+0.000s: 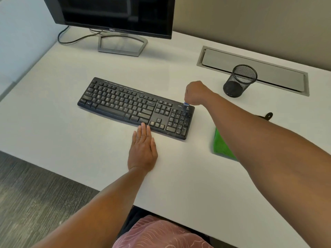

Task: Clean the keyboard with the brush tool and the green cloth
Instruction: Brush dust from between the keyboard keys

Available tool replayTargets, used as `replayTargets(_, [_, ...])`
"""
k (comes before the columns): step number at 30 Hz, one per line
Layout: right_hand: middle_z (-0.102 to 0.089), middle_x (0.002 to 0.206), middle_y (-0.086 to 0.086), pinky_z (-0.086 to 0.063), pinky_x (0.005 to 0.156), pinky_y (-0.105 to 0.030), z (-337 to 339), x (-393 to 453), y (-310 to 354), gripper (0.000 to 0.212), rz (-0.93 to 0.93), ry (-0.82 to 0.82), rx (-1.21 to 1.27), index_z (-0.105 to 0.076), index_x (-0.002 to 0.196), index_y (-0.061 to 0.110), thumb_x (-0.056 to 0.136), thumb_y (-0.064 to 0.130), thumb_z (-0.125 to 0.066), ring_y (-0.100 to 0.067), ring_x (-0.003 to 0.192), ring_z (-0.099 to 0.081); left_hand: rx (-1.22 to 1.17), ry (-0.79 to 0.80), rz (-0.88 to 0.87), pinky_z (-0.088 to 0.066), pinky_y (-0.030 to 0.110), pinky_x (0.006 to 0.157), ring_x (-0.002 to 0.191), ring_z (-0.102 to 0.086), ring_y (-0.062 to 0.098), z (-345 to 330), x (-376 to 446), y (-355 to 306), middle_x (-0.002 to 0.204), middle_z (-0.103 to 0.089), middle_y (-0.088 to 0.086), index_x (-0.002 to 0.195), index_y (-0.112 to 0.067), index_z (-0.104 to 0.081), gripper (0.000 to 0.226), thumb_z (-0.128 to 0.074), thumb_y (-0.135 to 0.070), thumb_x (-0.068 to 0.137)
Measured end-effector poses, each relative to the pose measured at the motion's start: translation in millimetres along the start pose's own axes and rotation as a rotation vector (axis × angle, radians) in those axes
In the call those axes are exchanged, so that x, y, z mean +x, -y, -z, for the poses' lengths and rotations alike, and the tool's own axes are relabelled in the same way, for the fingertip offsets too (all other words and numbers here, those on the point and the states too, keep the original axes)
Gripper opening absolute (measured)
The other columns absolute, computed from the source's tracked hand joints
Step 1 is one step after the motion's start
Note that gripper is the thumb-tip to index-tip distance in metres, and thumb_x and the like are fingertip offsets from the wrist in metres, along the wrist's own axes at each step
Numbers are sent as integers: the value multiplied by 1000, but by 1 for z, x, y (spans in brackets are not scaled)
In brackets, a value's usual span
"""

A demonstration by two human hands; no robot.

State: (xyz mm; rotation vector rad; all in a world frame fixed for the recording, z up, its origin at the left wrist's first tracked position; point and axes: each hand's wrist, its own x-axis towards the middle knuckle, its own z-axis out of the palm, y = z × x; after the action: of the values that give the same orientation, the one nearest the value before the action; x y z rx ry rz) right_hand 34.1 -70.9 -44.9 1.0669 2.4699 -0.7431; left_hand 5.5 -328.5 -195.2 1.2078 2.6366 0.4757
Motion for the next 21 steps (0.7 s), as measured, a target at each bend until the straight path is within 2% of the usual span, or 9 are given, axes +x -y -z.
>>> replayTargets(2, [-58, 74, -1, -35, 52, -23, -1, -5, 1, 28, 25, 154, -198, -57, 72, 11, 97, 22, -53, -20, 71, -51, -1, -3, -2, 4, 34, 127, 156, 5, 17, -1, 0, 0, 169, -1, 8, 156, -12, 1, 59, -2, -36, 102])
replayTargets(4, [-69, 90, -6, -52, 61, -21, 1, -2, 3, 15, -84, 339, -44, -68, 94, 5, 95, 16, -58, -18, 76, -64, -3, -6, -2, 2, 34, 127, 156, 4, 17, -1, 0, 1, 168, -1, 8, 157, -11, -1, 60, -3, -36, 102])
replayTargets(7, [-69, 99, -8, -47, 64, -22, 7, -2, 5, 23, -147, 259, 38, -68, 110, 6, 95, 19, -56, -22, 89, -66, -5, -9, -4, 1, 35, 127, 156, 3, 18, -1, 0, 0, 168, -2, 9, 158, -9, -4, 62, -3, -36, 102])
replayTargets(11, [-58, 85, -6, -28, 50, -23, -3, 2, -5, 18, -145, 114, 82, -62, 84, 4, 92, 16, -51, -24, 78, -51, -1, -3, -2, 4, 33, 126, 156, 4, 17, 0, 0, -1, 168, -1, 8, 158, -9, -4, 63, -2, -35, 101])
replayTargets(14, [-68, 109, -5, -44, 65, -23, -13, -7, -4, 29, 6, 179, -172, -67, 110, 4, 99, 26, -52, -23, 94, -62, -1, -10, -5, 3, 34, 127, 156, 2, 18, 0, 1, -1, 168, -3, 9, 159, -7, -8, 64, -4, -35, 101])
replayTargets(15, [-69, 111, -8, -51, 71, -23, -11, -8, -2, 26, -120, 274, 86, -66, 114, 2, 97, 19, -55, -22, 95, -67, -4, -13, -6, 3, 34, 127, 156, 1, 19, 0, 1, -1, 168, -5, 10, 159, -6, -10, 64, -5, -35, 101])
replayTargets(17, [-69, 106, -15, -57, 76, -25, -3, -7, -1, 22, -253, 248, 415, -66, 110, -4, 92, 6, -58, -22, 87, -70, -10, -19, -8, 2, 34, 127, 156, 0, 19, 0, 1, -1, 168, -6, 10, 158, -5, -11, 64, -5, -34, 101])
replayTargets(18, [-68, 104, -13, -56, 72, -26, -2, -12, 3, 21, -245, 227, 296, -67, 108, -3, 92, 7, -58, -23, 88, -68, -10, -18, -8, 3, 34, 127, 156, 1, 19, -1, 1, -1, 168, -6, 10, 158, -5, -11, 64, -5, -34, 101])
replayTargets(21, [-57, 83, -8, -30, 51, -22, -14, -9, -1, 23, -214, -13, 349, -55, 69, 2, 89, 12, -53, -30, 91, -60, -9, -13, -9, 4, 34, 127, 155, 4, 17, -1, 1, 0, 168, -4, 10, 158, -5, -9, 64, -5, -34, 102])
